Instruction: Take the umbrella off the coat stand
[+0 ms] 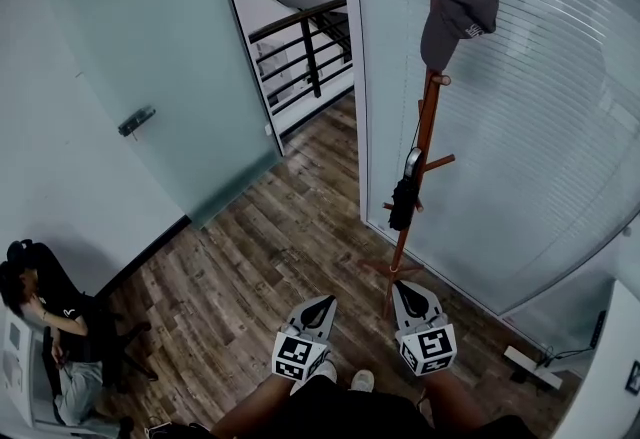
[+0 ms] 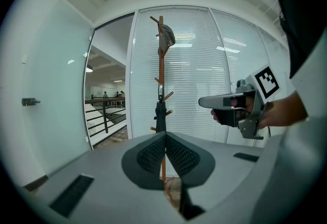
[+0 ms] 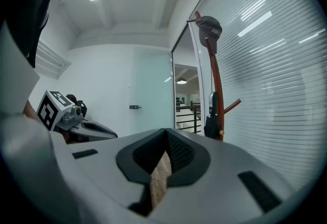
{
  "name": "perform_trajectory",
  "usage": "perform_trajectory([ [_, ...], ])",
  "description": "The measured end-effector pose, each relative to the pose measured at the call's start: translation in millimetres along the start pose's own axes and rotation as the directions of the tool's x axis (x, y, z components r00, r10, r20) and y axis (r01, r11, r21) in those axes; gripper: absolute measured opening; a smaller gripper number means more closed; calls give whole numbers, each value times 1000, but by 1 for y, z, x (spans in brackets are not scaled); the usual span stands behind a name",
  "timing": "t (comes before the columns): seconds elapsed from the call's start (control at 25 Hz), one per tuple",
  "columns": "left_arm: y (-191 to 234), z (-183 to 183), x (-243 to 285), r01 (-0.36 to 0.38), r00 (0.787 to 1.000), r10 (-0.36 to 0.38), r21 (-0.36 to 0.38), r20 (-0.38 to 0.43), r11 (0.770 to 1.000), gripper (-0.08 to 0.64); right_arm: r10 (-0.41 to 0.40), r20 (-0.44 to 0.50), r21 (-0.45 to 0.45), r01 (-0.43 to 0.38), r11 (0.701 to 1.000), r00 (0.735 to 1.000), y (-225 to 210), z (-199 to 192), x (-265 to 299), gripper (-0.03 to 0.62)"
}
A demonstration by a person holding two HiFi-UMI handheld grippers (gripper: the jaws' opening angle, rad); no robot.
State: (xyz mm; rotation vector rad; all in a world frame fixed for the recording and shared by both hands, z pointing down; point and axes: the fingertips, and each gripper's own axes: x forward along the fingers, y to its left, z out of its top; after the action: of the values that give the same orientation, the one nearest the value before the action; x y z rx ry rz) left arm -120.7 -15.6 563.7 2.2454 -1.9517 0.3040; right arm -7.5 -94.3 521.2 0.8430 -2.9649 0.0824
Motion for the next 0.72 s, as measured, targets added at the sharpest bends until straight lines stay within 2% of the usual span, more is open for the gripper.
perform_trajectory([
  [0.24,14,-2,21,24,1000,-24,-8,-15,1000,14,-12,-10,10,12,1000,1000,-6,-4,17,6],
  [0.36,19,1,47,63,998,-64,-2,-11,998,15,-35,-8,-10,35,999,999,-17,-1,30,6],
  [0.72,39,34,129,224,974,-225,57,10,973,15,-196,19,-31,197,980,980,-72,26,74,6],
])
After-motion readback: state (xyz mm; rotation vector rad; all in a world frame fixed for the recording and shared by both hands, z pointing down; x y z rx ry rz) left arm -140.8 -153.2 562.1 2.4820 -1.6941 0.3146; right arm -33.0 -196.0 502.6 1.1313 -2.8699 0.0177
